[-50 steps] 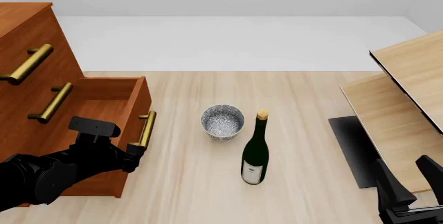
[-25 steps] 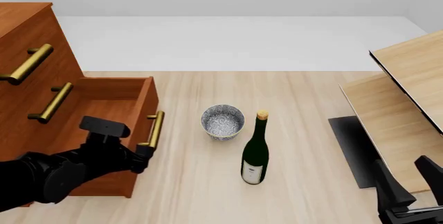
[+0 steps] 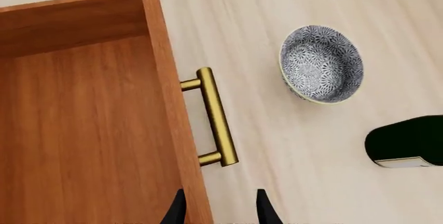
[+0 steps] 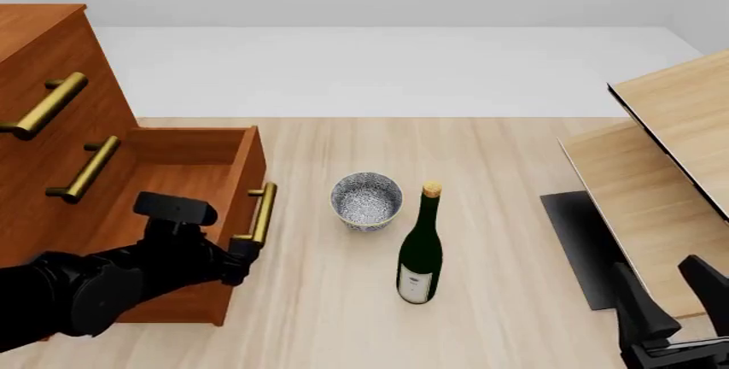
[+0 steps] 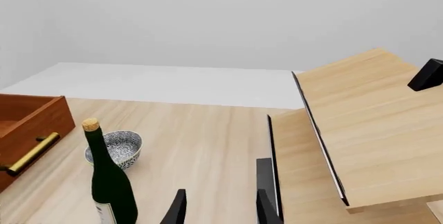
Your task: Put the wine bottle in the bottom drawer of the cabinet.
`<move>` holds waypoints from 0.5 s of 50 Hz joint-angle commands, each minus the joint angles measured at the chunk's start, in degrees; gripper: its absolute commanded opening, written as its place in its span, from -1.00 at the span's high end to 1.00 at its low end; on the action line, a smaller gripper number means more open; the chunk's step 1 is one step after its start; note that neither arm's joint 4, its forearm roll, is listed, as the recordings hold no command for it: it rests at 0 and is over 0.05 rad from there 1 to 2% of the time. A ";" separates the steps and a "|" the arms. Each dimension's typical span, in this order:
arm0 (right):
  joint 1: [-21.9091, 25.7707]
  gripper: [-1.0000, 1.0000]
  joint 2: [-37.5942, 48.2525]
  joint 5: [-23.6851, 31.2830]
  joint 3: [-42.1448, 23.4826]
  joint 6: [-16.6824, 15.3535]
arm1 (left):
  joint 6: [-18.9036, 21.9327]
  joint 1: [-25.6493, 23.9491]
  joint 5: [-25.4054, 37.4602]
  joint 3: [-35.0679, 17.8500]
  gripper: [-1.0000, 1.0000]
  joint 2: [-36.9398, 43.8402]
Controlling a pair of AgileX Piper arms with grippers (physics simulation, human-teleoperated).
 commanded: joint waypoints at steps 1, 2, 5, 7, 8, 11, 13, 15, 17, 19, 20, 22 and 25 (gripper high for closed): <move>0.20 -1.00 -0.06 0.13 0.00 0.00 | -2.40 -3.81 0.52 0.06 -1.00 -2.33; 0.25 -1.00 -0.19 0.26 0.00 -0.02 | -2.50 -3.76 0.63 0.06 -1.00 -2.61; -0.03 -1.00 -0.83 0.57 -0.03 1.85 | -2.94 -2.99 2.94 -0.51 -1.00 -5.60; -0.01 -1.00 -0.95 0.98 -0.01 1.00 | -1.08 -1.23 3.82 -0.45 -1.00 -7.54; 0.19 -1.00 -0.45 0.72 0.01 0.52 | -0.18 -0.09 4.86 -0.78 -1.00 -8.75; 0.31 -1.00 0.00 0.15 0.01 0.71 | 0.98 1.30 6.76 -1.27 -1.00 -11.38; 0.34 -1.00 0.34 -0.10 0.01 0.62 | 3.16 1.62 8.84 -1.93 -1.00 -14.08; 0.46 -1.00 0.24 0.00 0.01 0.43 | 1.20 1.99 11.14 -2.77 -1.00 -15.88; 0.49 -1.00 -0.15 0.45 0.01 0.40 | 2.96 2.26 12.47 -3.13 -1.00 -19.01; 0.48 -1.00 -0.19 0.53 0.01 0.43 | 3.05 2.58 13.66 -3.50 -1.00 -19.53; 0.51 -1.00 0.31 0.04 0.01 0.33 | 1.14 2.56 15.16 -4.12 -1.00 -21.67; 0.51 -1.00 1.00 -0.63 0.02 0.42 | 2.19 2.20 17.53 -5.21 -1.00 -24.08; 0.54 -1.00 1.82 -1.45 0.02 0.33 | 1.38 2.18 19.65 -6.67 -1.00 -25.88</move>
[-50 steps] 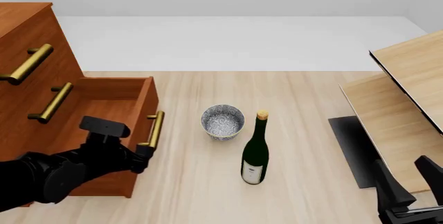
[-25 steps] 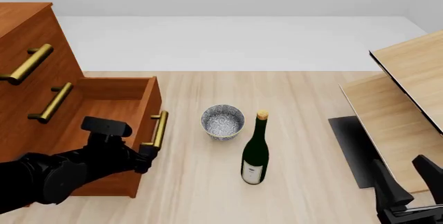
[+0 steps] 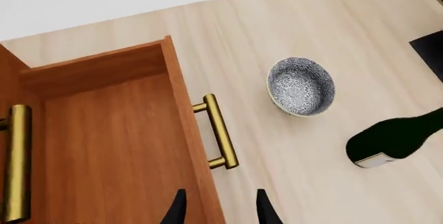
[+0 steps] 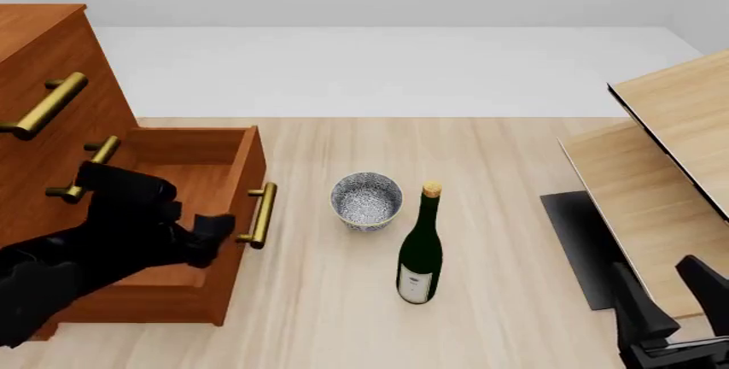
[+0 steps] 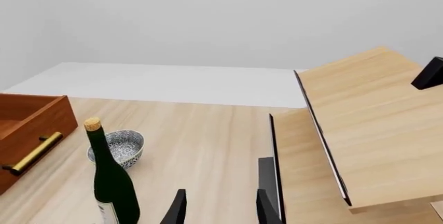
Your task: Put the wine bottle in the bottom drawer of the cabinet.
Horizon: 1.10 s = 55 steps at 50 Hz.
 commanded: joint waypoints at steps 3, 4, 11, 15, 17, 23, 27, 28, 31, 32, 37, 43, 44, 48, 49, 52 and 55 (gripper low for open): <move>0.00 -1.00 2.87 -2.75 0.01 -0.04 | 0.09 -0.65 10.61 -4.82 -1.00 -12.91; 0.02 -1.00 3.00 -2.85 0.01 -0.13 | -0.23 -1.23 11.20 -5.28 -1.00 -13.88; 0.04 -1.00 3.29 -3.10 0.01 -0.32 | -0.60 -2.36 15.24 -8.77 -1.00 -21.90; 0.15 -1.00 3.01 -2.82 0.01 -0.40 | 1.28 -2.87 16.22 -9.54 -1.00 -24.07; 0.21 -1.00 2.96 -2.79 0.01 -0.52 | 1.25 -4.96 16.29 -10.36 -1.00 -24.27; 0.10 -1.00 2.14 -2.04 0.01 -0.62 | 1.42 -6.57 15.37 -11.93 -1.00 -23.76; 0.29 -1.00 2.15 -2.05 0.01 -0.81 | 1.21 -9.19 13.79 -12.22 -1.00 -22.15; 0.27 -1.00 2.02 -1.97 0.01 -0.76 | 1.57 -9.06 13.58 -12.34 -1.00 -21.83; 0.27 -1.00 0.91 -0.80 0.01 -0.93 | 2.17 -11.19 11.94 -12.86 -1.00 -20.01; 0.35 -1.00 0.61 -0.52 0.01 -0.91 | 2.91 -11.49 11.15 -12.88 -1.00 -19.64; 0.36 -1.00 0.29 -0.17 0.01 -0.94 | 3.77 -14.45 8.41 -14.00 -1.00 -16.29; 0.45 -1.00 0.25 -0.10 0.01 -1.04 | 5.04 -16.03 4.26 -15.13 -1.00 -12.02; 0.45 -1.00 0.04 0.12 0.01 -1.09 | 3.92 -17.81 3.60 -15.57 -1.00 -10.20; 0.38 -1.00 -0.47 0.63 0.01 -0.88 | 5.17 -18.97 1.00 -16.23 -1.00 -7.04; 0.51 -1.00 -0.11 0.28 0.01 -0.92 | 4.59 -19.80 0.55 -17.11 -1.00 -6.11; 0.48 -1.00 -0.26 0.43 0.01 -0.81 | 5.13 -21.05 -0.42 -18.70 -1.00 -3.31; 0.54 -1.00 0.36 -0.13 0.01 -0.81 | 4.82 -22.04 -1.00 -20.55 -1.00 -0.74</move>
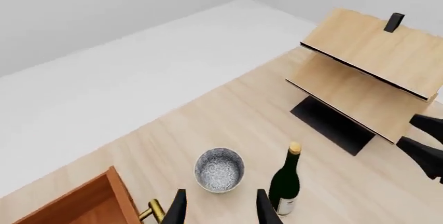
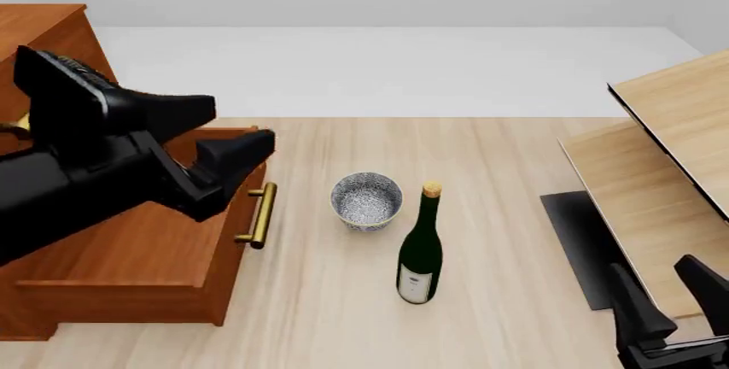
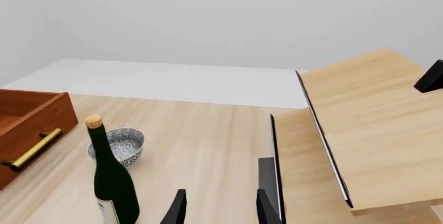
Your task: Put the wine bottle in the bottom drawer of the cabinet.
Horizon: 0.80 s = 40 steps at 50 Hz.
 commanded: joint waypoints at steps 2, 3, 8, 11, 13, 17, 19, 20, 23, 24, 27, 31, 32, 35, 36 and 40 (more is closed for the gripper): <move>0.06 -1.00 0.40 -0.32 0.00 0.11 | 0.80 -5.26 -4.58 -5.43 -1.00 9.62; 0.12 -1.00 0.16 -0.12 0.00 0.17 | 1.69 -5.71 -4.55 -6.44 -1.00 11.12; 0.26 -1.00 0.64 -0.52 0.00 0.21 | 2.30 -7.27 -4.68 -9.50 -1.00 14.63; 0.28 -1.00 1.01 -0.78 0.01 0.28 | 0.77 -8.48 -4.37 -11.16 -1.00 17.14; 0.13 -1.00 1.31 -1.08 0.01 0.48 | 0.42 -11.02 -4.00 -12.12 -1.00 19.38; 0.35 -1.00 0.78 -0.59 0.00 0.29 | 0.84 -11.89 -3.64 -13.95 -1.00 22.30; 0.30 -1.00 0.88 -0.64 0.00 0.38 | 2.75 -12.16 -3.52 -15.26 -1.00 23.92; 0.33 -1.00 0.91 -0.67 0.00 0.32 | 2.60 -12.58 -3.43 -15.73 -1.00 24.35; 0.41 -1.00 1.26 -0.96 0.01 0.36 | 2.46 -13.57 -2.64 -17.87 -1.00 25.99; 0.42 -1.00 1.17 -0.90 0.01 0.38 | 1.77 -13.32 -2.39 -18.71 -1.00 26.56; 0.38 -1.00 1.07 -0.82 0.01 0.43 | 1.90 -13.85 -2.58 -19.57 -1.00 27.71; 0.28 -1.00 0.70 -0.42 0.01 0.52 | 2.39 -14.88 -2.79 -20.25 -1.00 28.80; 0.32 -1.00 0.62 -0.37 0.01 0.48 | 2.44 -14.82 -2.79 -20.39 -1.00 29.06; 0.23 -1.00 0.71 -0.51 0.00 0.56 | 2.88 -14.59 -3.24 -20.74 -1.00 29.85; 0.30 -1.00 1.07 -0.86 0.00 0.47 | 2.78 -14.67 -3.46 -20.83 -1.00 30.01; 0.29 -1.00 1.36 -1.09 0.01 0.48 | 3.86 -14.27 -4.28 -20.53 -1.00 30.93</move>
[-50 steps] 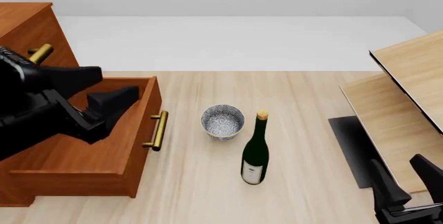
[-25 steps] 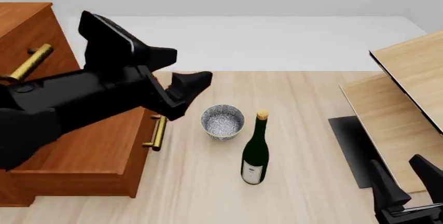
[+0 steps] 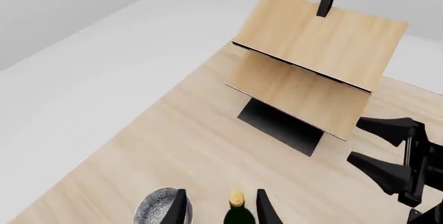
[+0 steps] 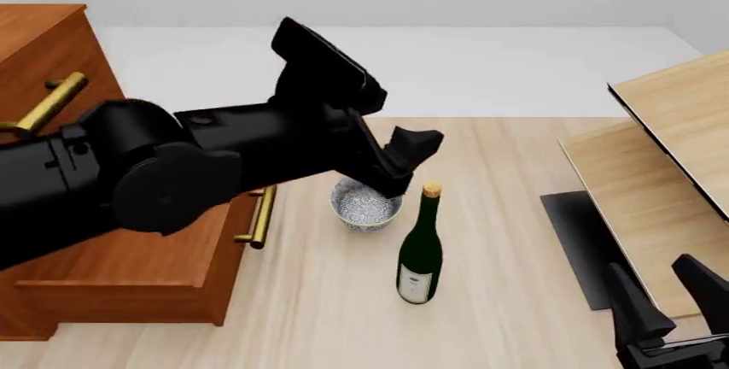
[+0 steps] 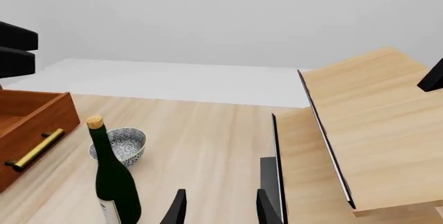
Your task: Put the wine bottle in the bottom drawer of the cabinet.
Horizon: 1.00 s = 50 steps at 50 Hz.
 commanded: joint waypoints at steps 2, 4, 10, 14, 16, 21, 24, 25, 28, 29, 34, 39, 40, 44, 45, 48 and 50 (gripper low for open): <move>0.02 -1.00 -0.42 0.41 0.00 -0.10 | 0.24 -0.91 -1.36 -1.86 -1.00 3.82; 0.19 -1.00 -0.08 0.08 0.00 -0.17 | 0.63 -1.21 -1.90 -1.53 -1.00 4.30; 0.27 -1.00 -0.92 0.98 0.00 -0.36 | 0.17 -2.00 -3.52 -0.62 -1.00 5.40; 0.31 -1.00 -0.77 0.79 0.00 -0.58 | -0.01 -1.93 -4.25 -0.30 -1.00 6.15; 0.21 -1.00 -1.05 0.99 0.00 -0.38 | 0.03 -2.34 -4.66 -0.02 -1.00 6.35; 0.27 -1.00 -0.95 0.90 0.00 -0.41 | -0.44 -2.52 -5.47 0.68 -1.00 6.72; 0.24 -1.00 -0.76 0.75 0.00 -0.33 | -0.52 -2.68 -6.70 1.62 -1.00 7.56; 0.27 -1.00 -0.74 0.72 0.00 -0.34 | -0.24 -2.54 -6.90 1.79 -1.00 7.75; 0.27 -1.00 -0.95 0.98 0.00 -0.34 | -0.63 -2.66 -7.62 2.27 -1.00 8.03; 0.35 -1.00 -0.99 1.02 0.00 -0.45 | -0.98 -2.72 -7.70 2.35 -1.00 8.05; 0.25 -1.00 -0.61 0.67 0.00 -0.33 | -1.13 -2.84 -8.58 3.25 -1.00 8.49; 0.33 -1.00 -1.14 1.24 0.00 -0.35 | -1.67 -2.76 -9.64 4.24 -1.00 8.98; 0.27 -1.00 -1.10 1.26 0.00 -0.38 | -1.82 -2.76 -9.76 4.35 -1.00 8.97; 0.36 -1.00 -0.90 1.08 0.00 -0.48 | -1.97 -2.58 -10.76 5.25 -1.00 9.13; 0.35 -1.00 -0.79 0.96 0.00 -0.39 | -1.94 -2.53 -10.83 5.37 -1.00 9.37; 0.33 -1.00 -0.87 1.06 0.00 -0.46 | -2.17 -2.80 -11.38 5.95 -1.00 9.50; 0.31 -1.00 -1.14 1.33 0.00 -0.32 | -2.07 -2.74 -11.59 6.17 -1.00 9.79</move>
